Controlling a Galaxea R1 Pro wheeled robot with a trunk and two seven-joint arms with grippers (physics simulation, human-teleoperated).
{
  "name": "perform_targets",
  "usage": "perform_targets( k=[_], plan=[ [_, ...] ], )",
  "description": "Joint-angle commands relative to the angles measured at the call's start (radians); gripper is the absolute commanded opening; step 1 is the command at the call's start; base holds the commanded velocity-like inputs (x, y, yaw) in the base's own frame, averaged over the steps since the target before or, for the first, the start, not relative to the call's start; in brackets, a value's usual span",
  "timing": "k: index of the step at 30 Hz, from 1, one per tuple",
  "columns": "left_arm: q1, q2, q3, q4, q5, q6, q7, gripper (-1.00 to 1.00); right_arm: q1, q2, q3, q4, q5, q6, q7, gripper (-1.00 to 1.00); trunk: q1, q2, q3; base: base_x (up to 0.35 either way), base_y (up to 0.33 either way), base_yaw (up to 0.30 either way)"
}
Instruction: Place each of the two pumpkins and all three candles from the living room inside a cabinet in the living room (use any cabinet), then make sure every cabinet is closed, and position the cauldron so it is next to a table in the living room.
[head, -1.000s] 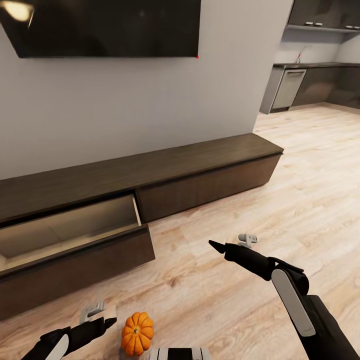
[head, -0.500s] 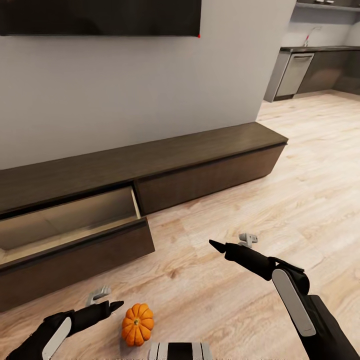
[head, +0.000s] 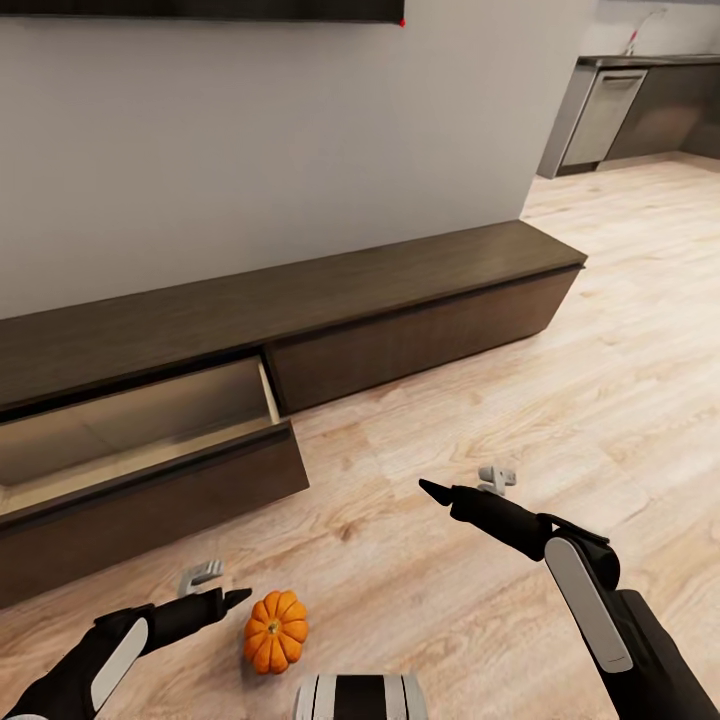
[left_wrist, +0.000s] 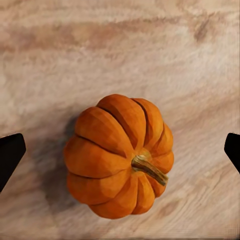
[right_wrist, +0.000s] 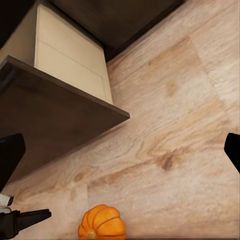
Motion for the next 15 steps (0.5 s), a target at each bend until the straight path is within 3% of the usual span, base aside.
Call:
perform_targets(
  k=[1,15],
  plan=[
    [0.000,0.000,-0.003,0.002,0.009,0.005,0.002,1.00,-0.001,0.000,0.000,-0.001,0.001,0.003,0.003,1.00,0.000,-0.001,-0.005,0.000,0.000,0.000],
    [0.000,-0.013,-0.009,0.008,-0.023,-0.001,0.001,1.00,-0.001,0.000,-0.001,-0.004,0.000,0.004,0.004,1.00,0.007,-0.004,-0.059,0.000,0.000,0.000]
  ],
)
